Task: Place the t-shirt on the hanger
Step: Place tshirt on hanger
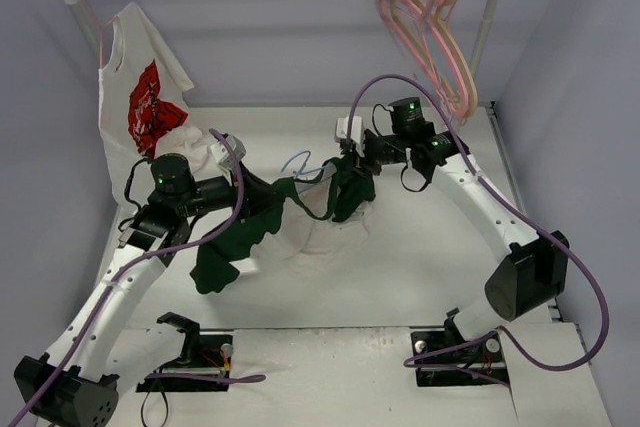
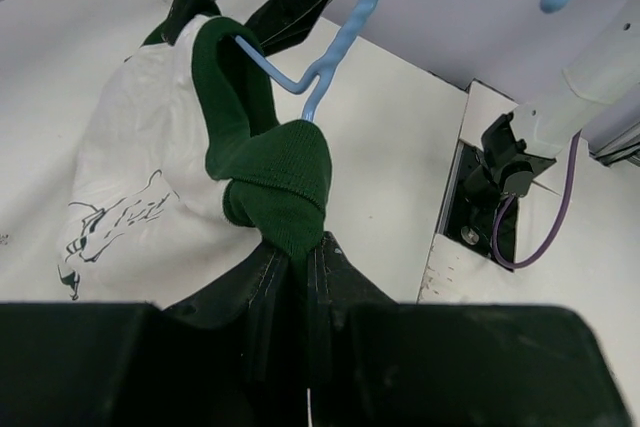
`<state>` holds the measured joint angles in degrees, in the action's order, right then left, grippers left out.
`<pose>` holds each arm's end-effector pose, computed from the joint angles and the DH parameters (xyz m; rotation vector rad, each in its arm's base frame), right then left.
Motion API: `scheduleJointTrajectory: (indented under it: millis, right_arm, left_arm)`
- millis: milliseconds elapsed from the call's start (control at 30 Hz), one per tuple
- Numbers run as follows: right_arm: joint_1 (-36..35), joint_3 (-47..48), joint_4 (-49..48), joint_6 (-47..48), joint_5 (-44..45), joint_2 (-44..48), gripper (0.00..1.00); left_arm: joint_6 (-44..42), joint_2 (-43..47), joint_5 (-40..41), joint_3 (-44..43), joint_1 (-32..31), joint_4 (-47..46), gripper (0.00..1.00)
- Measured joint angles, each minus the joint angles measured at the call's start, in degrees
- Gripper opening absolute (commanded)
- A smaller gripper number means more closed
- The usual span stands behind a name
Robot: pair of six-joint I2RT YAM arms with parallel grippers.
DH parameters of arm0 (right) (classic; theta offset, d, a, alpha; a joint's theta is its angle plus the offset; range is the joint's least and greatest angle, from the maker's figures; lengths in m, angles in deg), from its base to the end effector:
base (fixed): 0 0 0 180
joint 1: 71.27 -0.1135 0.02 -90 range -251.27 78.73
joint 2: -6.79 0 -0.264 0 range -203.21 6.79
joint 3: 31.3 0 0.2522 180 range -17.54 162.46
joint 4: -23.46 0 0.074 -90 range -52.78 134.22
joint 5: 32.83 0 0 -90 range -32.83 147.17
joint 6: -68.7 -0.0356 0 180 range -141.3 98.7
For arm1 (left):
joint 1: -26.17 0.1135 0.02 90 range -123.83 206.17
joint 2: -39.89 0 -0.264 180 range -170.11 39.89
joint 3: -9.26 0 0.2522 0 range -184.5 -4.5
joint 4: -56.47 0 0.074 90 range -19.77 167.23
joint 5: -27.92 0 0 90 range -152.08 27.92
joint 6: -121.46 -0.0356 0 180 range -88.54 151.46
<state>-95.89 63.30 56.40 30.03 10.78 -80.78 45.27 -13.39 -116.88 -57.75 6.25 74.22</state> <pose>0.3054 0.1683 0.3651 -1.5236 1.1486 0.5019 0.1795 -0.0960 0.3783 0.8483 1.5402 -1.2135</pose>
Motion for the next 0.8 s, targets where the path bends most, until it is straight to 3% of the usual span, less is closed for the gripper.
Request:
scheduleJointTrajectory:
  millis: [167,333,367,467,800]
  right_arm:
    - [-0.28,-0.20,2.32,2.32,-1.20,-0.46,0.00]
    - [-0.52,-1.01,3.85,4.28,-2.10,0.00,0.00]
    - [-0.22,-1.40,3.78,4.17,-2.43,0.55,0.00]
    - [1.18,-3.37,3.26,2.84,-4.13,3.30,0.00]
    - [5.53,-3.45,2.95,-3.50,-9.88,9.11,0.00]
  left_arm:
    - [-0.61,-0.31,-0.87,-0.46,0.13,-0.22,0.00]
    - [-4.48,-0.35,1.36,-2.51,0.63,3.43,0.00]
    - [-5.25,-0.28,2.21,-2.58,0.55,3.96,0.11]
    - [-7.45,0.04,5.18,-2.60,0.42,5.07,0.23]
    - [-12.63,0.68,21.44,-4.31,1.27,11.34,0.24]
